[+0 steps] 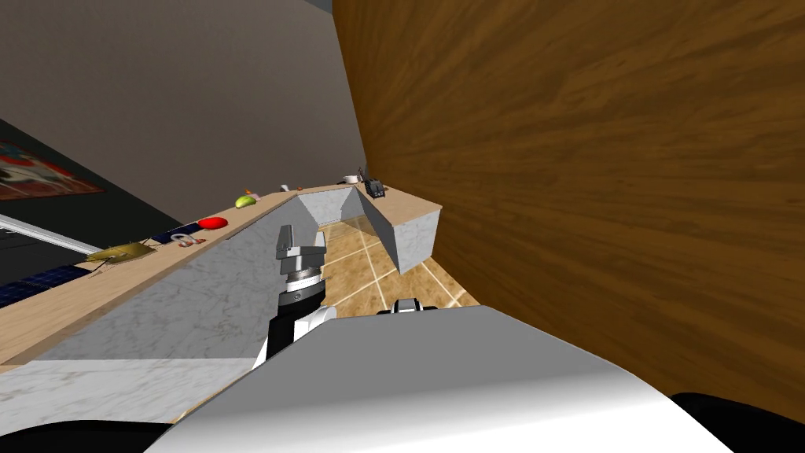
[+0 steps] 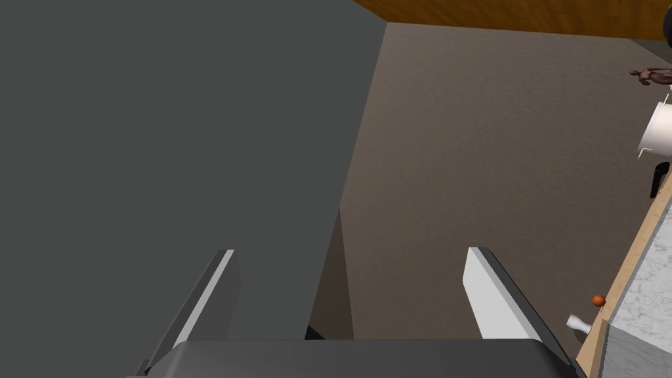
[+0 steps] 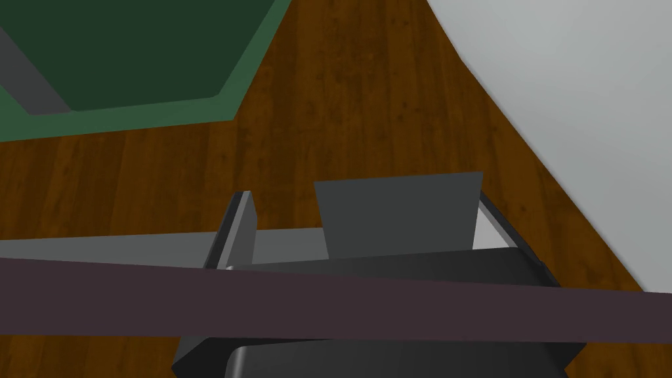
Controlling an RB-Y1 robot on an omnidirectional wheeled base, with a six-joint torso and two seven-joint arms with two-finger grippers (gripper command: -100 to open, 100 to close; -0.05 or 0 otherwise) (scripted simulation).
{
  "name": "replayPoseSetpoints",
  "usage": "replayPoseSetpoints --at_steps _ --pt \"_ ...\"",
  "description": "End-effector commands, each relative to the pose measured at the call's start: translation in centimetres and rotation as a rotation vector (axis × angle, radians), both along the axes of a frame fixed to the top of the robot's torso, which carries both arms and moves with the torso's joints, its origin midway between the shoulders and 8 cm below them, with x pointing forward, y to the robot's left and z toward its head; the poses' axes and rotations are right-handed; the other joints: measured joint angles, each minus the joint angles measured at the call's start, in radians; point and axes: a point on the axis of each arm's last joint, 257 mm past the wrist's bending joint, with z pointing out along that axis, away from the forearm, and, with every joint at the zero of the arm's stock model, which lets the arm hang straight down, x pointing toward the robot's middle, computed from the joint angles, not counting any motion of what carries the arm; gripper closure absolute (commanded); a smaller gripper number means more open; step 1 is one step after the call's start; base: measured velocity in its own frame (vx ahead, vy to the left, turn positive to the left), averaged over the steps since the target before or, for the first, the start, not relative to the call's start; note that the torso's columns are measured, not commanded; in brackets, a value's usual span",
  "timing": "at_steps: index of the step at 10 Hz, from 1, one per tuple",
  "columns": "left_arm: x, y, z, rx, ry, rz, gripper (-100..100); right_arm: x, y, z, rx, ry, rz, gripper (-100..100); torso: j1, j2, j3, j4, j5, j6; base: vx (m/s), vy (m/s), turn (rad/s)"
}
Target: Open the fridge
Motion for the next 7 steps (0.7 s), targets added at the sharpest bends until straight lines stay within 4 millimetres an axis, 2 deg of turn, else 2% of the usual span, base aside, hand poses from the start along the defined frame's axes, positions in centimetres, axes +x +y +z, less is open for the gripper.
replayPoseSetpoints --at_steps 1,4,5,6,7 --pt "0.0 0.0 0.0 0.000 0.000 0.000 0 -0.3 0.5 2.1 -0.022 0.008 -0.006 -100 -0.001 0.001 -0.002 -0.001 0.003 0.001 0.028 -0.013 -0.042" --pt "0.0 0.0 0.0 0.000 0.000 0.000 0 -0.3 0.5 2.1 -0.022 0.008 -0.006 -100 0.003 0.004 -0.001 0.000 0.008 -0.001 0.008 0.000 0.000" --pt "0.0 0.0 0.0 0.000 0.000 0.000 0 0.0 0.1 0.8 0.001 -0.010 0.008 -100 0.003 0.004 -0.001 0.000 0.007 0.000 0.005 0.002 0.021" --pt "0.0 0.0 0.0 0.000 0.000 0.000 0 0.1 0.0 0.5 0.006 -0.011 0.012 0 0.004 0.000 0.000 0.000 0.002 -0.001 0.007 0.003 0.012" --pt "0.0 0.0 0.0 0.000 0.000 0.000 0 0.2 0.0 0.2 0.011 -0.011 0.014 0 0.005 -0.003 0.001 0.001 -0.002 -0.003 0.000 0.000 0.000"
